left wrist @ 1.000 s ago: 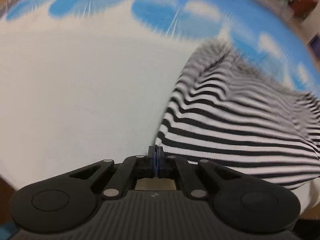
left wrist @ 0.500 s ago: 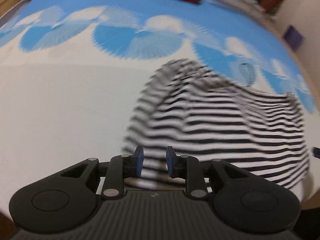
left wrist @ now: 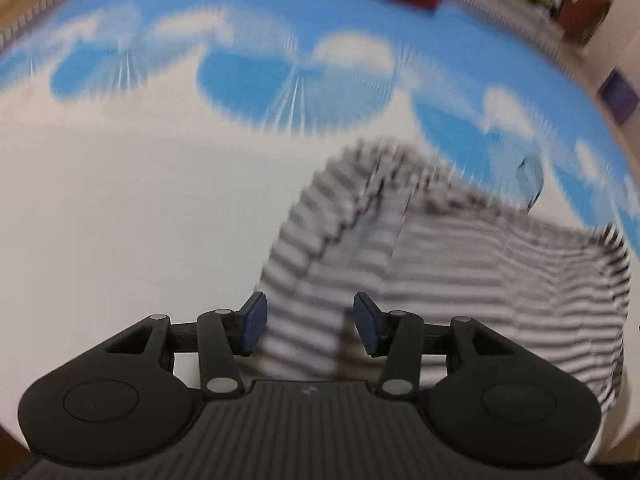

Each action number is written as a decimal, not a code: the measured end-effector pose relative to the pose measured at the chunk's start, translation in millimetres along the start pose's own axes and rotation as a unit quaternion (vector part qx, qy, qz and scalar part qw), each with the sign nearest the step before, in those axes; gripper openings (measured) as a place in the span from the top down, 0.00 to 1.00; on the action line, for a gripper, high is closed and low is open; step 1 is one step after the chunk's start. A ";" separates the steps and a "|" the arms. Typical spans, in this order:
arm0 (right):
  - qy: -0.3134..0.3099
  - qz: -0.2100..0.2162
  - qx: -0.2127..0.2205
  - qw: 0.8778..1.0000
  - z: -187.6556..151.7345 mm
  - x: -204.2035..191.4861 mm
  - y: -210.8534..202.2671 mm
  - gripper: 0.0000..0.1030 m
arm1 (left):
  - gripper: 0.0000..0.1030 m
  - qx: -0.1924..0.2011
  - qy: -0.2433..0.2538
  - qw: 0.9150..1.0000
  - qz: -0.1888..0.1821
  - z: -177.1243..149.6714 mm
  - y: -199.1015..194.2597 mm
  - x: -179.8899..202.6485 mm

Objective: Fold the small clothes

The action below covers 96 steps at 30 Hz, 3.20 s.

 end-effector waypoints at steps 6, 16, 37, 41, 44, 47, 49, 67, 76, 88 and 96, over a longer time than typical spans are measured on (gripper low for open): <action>0.003 0.050 0.051 0.997 29.7 -39.3 3.8 0.54 | 0.42 -0.004 0.098 0.995 0.006 29.1 15.7 49.1; 0.004 0.038 0.033 0.999 48.3 -60.2 38.3 0.54 | 0.79 0.004 0.171 0.985 0.034 50.5 85.6 46.7; 0.012 -0.108 0.015 0.994 56.5 -44.5 99.5 0.55 | 0.51 -0.007 0.214 0.976 -0.039 18.6 40.5 87.4; 0.035 -0.082 0.071 0.993 62.8 -31.9 43.8 0.54 | 0.49 -0.041 0.218 0.975 -0.034 -0.9 46.0 95.9; 0.020 -0.033 0.087 0.995 52.1 -32.4 6.4 0.53 | 0.48 -0.035 0.210 0.976 -0.037 -1.9 39.1 100.3; -0.011 0.039 0.058 0.998 24.2 -43.5 -10.8 0.51 | 0.48 -0.029 0.218 0.974 -0.051 -2.1 29.2 105.9; -0.048 0.051 0.027 0.997 3.9 -53.8 -10.9 0.51 | 0.48 -0.030 0.233 0.970 -0.057 -6.5 24.1 111.6; -0.090 -0.089 -0.118 0.985 -55.1 -18.1 32.2 0.42 | 0.41 -0.130 0.239 0.962 0.001 -37.6 69.0 90.3; -0.108 -0.109 -0.107 0.982 -59.0 -10.2 19.0 0.44 | 0.39 -0.117 0.220 0.968 -0.004 -48.3 65.5 85.7; -0.075 -0.023 0.113 0.991 -12.5 -2.6 -109.1 0.32 | 0.25 0.127 0.167 0.978 0.001 -18.7 -79.5 84.7; -0.017 0.042 0.094 0.995 -45.4 -13.0 -103.5 0.31 | 0.46 0.075 0.033 0.996 0.034 -103.1 -69.8 25.1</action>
Point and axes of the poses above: each gripper's, at about its wrist camera, not at the fingertips, and y roughly the way its jaws point, x to its right, z to its top, the point moved 7 cm from there along y, roughly the way its jaws point, and after that the axes turned 4 degrees about -z, right-handed, at the moved point
